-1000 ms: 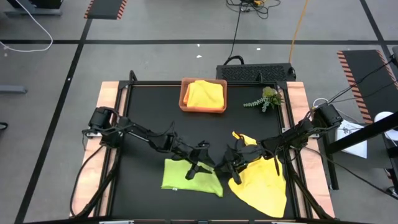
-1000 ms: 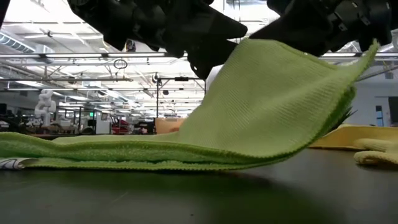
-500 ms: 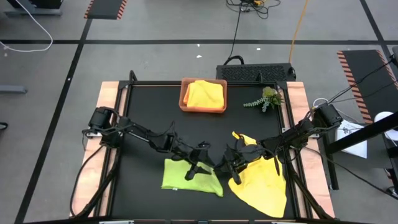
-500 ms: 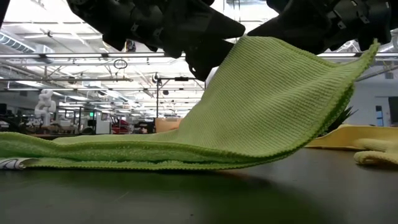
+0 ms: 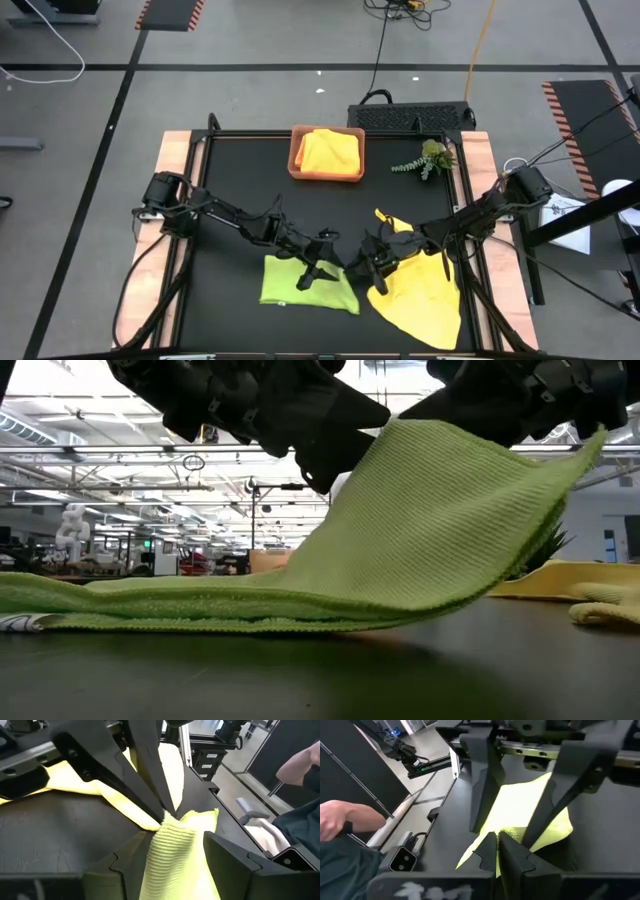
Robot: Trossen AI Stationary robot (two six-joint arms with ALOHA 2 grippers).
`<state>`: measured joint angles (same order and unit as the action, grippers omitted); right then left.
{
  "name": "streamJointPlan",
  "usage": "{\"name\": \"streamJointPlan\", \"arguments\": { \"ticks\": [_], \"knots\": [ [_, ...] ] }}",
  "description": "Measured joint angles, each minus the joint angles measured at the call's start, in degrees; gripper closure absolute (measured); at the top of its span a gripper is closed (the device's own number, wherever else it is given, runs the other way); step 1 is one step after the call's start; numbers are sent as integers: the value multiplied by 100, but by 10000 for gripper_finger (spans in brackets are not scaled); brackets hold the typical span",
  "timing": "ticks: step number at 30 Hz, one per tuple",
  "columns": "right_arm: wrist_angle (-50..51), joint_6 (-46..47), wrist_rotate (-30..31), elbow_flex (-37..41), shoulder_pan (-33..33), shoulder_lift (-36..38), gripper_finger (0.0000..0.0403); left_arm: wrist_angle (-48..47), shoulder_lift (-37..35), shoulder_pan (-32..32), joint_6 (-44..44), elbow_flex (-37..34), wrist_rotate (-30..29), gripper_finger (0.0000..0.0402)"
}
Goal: Fold microfiber towels
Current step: Fold the green towel
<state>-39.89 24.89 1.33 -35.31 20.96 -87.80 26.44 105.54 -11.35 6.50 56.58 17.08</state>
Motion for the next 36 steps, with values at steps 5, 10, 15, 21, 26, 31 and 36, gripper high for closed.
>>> {"name": "streamJointPlan", "arguments": {
  "ticks": [5, 10, 15, 21, 26, 31, 36],
  "knots": [
    [520, -59, 11, -220, -102, 30, 403, 45, 0, 2, 45, 0, -1, 202],
    [1413, -279, 282, -652, -101, 29, 403, 9, 4, 6, 81, -4, 4, 202],
    [1721, -332, 322, -888, -69, 27, 403, 8, 4, 2, 93, -4, 9, 202],
    [1931, -322, 325, -984, -60, 27, 403, -112, 4, 9, 120, -4, 11, 236],
    [1928, -326, 310, -986, -60, 27, 403, -132, 4, 22, 138, -4, 11, 294],
    [1994, -313, 292, -986, -60, 27, 403, -193, 4, 111, 213, -4, 20, 344],
    [2018, -311, 166, -986, -62, 23, 403, -355, 4, 201, 253, 1, 112, 380]
  ]
}}
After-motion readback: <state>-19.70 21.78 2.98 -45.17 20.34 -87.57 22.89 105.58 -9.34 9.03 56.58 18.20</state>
